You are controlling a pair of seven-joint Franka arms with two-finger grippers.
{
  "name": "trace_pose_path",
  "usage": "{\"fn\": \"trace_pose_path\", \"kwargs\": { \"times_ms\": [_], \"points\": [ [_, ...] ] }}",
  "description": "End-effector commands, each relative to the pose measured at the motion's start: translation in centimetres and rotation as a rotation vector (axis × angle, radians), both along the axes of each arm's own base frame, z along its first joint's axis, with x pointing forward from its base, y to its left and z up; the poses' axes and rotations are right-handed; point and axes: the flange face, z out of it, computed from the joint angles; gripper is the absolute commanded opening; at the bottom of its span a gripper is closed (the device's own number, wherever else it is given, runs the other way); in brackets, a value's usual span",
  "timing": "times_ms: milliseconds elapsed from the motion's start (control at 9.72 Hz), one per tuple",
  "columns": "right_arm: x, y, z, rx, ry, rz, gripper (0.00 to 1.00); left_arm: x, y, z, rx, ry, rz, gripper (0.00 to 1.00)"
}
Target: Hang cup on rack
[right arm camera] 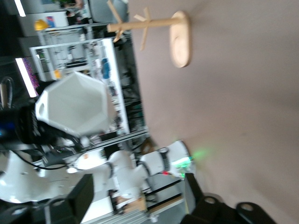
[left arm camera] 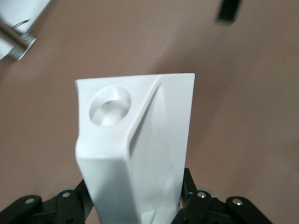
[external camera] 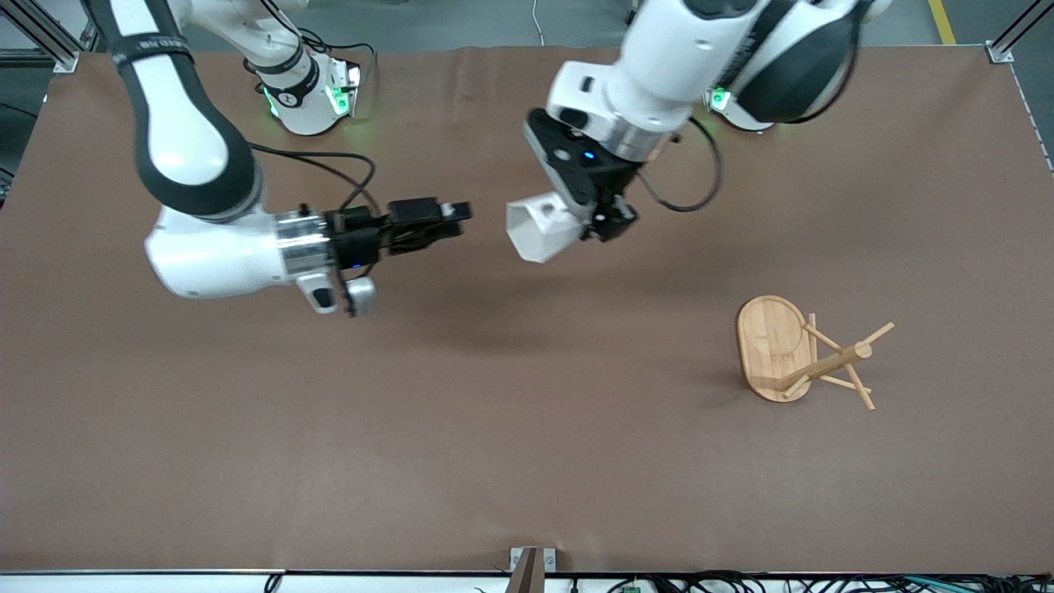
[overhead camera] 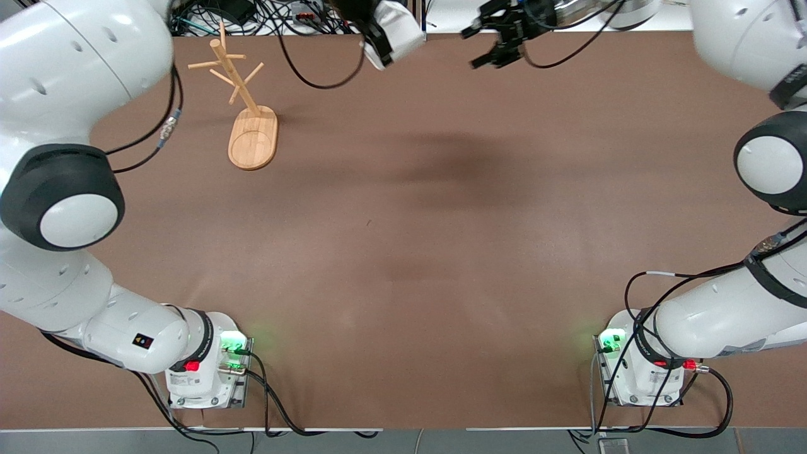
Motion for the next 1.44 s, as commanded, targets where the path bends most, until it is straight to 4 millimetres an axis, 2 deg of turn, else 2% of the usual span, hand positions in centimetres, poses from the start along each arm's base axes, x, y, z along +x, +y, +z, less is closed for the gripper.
{"fn": "trace_pose_path", "kwargs": {
  "times_ms": [0,103,309,411,514,617,720,823,926,1029,1131,1234,1337],
  "points": [
    [-0.4,-7.0,2.5,-0.198,-0.089,-0.024,1.0,2.4,4.9,-0.8,0.026,0.054,0.154,0.17],
    [-0.6,-10.2,3.9,-0.33,-0.153,-0.017,1.0,3.2,6.2,-1.3,0.028,0.08,0.245,0.17],
    [-1.1,-16.7,5.5,-0.509,-0.18,-0.011,1.0,3.9,7.1,-2.3,0.087,0.085,0.438,0.17],
    [-0.9,-20.0,7.5,-0.588,-0.195,-0.015,1.0,4.8,8.2,-2.8,0.117,0.076,0.518,0.17],
    [-0.8,-22.1,9.7,-0.693,-0.22,0.003,1.0,5.6,9.9,-3.3,0.127,0.096,0.576,0.17],
    [-0.5,-24.0,12.0,-0.821,-0.272,0.005,1.0,5.4,10.5,-3.7,0.157,0.136,0.631,0.17],
    [-0.3,-25.1,14.9,-0.924,-0.331,-0.004,1.0,5.8,11.8,-3.9,0.167,0.158,0.705,0.18],
    [-0.4,-25.6,17.4,-1.006,-0.379,0.001,1.0,6.2,13.1,-4.7,0.182,0.166,0.706,0.18],
    [-1.3,-26.3,19.5,-1.029,-0.37,0.009,1.0,6.2,13.1,-5.8,0.19,0.173,0.695,0.17],
    [-2.1,-27.5,21.0,-1.051,-0.354,0.014,1.0,6.2,13.0,-7.2,0.198,0.184,0.691,0.15],
    [-2.8,-27.9,22.0,-1.065,-0.344,0.016,1.0,6.1,13.0,-8.2,0.198,0.184,0.69,0.15],
    [-4.5,-27.3,23.5,-1.08,-0.338,-0.003,1.0,5.9,13.1,-8.9,0.2,0.184,0.689,0.15],
    [-4.8,-27.1,23.4,-1.104,-0.321,-0.026,1.0,6.0,13.6,-9.6,0.203,0.19,0.698,0.15]
  ]
}}
